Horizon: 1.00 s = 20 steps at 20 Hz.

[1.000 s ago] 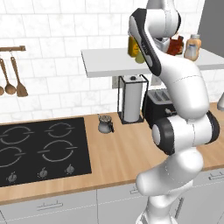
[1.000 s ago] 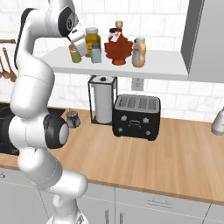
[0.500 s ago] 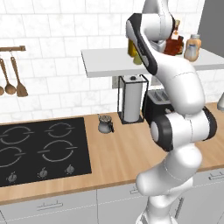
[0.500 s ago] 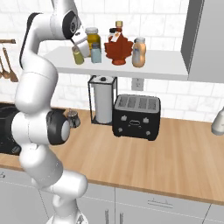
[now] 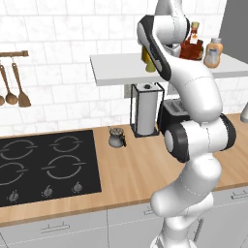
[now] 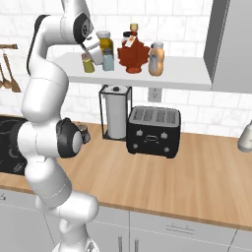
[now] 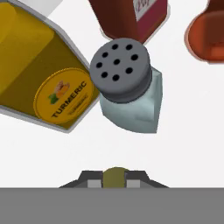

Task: Put the shaker and condiment bottle from the counter next to their counterparts in the cabinet.

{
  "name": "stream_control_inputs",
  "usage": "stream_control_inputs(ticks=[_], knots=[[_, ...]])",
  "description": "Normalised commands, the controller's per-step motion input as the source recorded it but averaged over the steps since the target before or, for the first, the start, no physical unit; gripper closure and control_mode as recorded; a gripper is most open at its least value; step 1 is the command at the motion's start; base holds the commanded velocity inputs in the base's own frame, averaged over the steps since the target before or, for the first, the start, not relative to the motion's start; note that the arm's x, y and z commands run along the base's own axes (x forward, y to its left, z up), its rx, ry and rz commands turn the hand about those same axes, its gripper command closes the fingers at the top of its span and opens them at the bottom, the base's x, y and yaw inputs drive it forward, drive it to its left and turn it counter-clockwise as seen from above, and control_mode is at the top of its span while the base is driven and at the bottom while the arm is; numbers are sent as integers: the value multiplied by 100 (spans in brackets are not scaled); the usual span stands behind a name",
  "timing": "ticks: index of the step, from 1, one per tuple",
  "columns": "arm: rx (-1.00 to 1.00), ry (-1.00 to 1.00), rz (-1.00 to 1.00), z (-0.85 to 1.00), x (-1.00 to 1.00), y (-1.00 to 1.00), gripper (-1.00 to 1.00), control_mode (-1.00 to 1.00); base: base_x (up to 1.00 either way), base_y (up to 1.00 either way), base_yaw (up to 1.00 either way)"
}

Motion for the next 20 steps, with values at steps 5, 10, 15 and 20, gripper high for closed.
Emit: stream_control_inputs(ticks=[5,10,15,20], knots=[[1,8,0,-4,25,-6,-100,-100,0,0,0],[10,0,0,13,16,-32,-100,-100,0,0,0],[10,0,0,52,1,-4,-100,-100,0,0,0],[7,0,0,43,-11,3,-100,-100,0,0,0]])
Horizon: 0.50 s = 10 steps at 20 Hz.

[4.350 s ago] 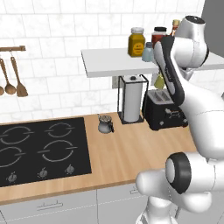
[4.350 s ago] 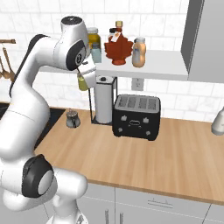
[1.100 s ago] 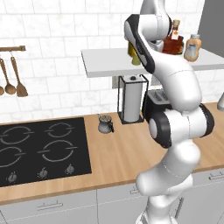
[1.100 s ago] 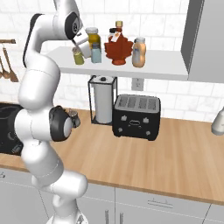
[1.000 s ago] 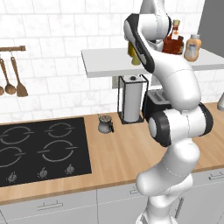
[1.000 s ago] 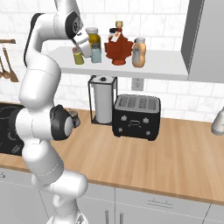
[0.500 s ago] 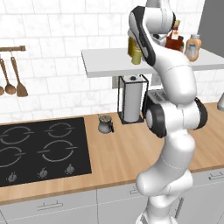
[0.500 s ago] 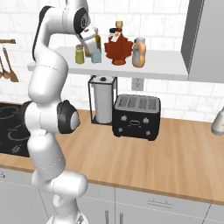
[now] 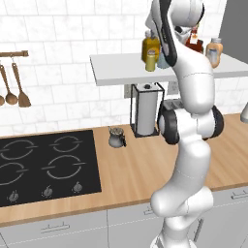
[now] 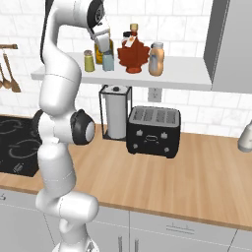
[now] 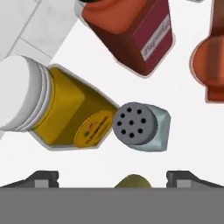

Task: Put the shaker and condiment bottle from the counter next to their counterparts in the cabinet.

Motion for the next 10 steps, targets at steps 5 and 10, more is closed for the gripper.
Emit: stream_control_inputs(ticks=[5,10], knots=[[0,0,0,-17,-95,1,-100,-100,0,0,0],[0,0,0,-34,-100,3,-100,-100,0,0,0]])
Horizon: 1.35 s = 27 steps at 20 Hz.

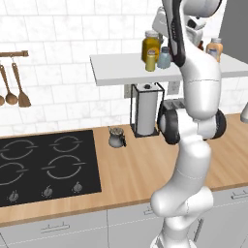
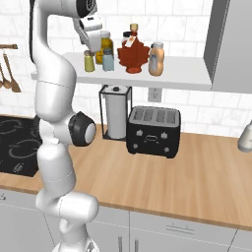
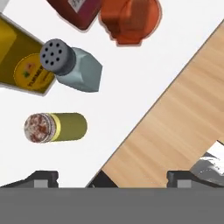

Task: Put the shaker and condiment bottle from the counter next to their counterparts in the cabinet.

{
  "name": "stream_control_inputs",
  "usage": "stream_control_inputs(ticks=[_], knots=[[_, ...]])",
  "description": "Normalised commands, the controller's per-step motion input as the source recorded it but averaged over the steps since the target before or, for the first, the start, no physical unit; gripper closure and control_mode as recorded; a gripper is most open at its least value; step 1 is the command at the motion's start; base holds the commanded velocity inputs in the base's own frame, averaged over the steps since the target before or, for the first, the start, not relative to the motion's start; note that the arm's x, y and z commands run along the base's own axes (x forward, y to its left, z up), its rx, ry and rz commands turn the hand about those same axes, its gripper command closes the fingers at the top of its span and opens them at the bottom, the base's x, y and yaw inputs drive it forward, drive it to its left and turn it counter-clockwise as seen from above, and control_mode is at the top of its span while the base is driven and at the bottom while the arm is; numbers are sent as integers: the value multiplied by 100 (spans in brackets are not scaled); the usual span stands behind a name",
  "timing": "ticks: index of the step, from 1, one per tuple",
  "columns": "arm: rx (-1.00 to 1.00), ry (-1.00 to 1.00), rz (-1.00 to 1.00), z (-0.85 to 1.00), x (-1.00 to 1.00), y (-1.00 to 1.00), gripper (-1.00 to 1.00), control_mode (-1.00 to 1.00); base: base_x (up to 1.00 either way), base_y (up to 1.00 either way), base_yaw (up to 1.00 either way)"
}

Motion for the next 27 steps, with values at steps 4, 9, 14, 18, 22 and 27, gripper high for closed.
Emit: stream_control_inputs(ticks=[4,9,14,18,22,27], knots=[[0,-1,0,-30,-100,1,-100,-100,0,0,0],[0,-5,0,-30,-100,1,-100,-100,0,0,0],[0,-8,0,-34,-100,8,-100,-100,0,0,0],[0,-11,0,-35,-100,10,-100,-100,0,0,0],[0,-11,0,-35,-100,13,-100,-100,0,0,0],[0,-11,0,-33,-100,14,-100,-100,0,0,0]])
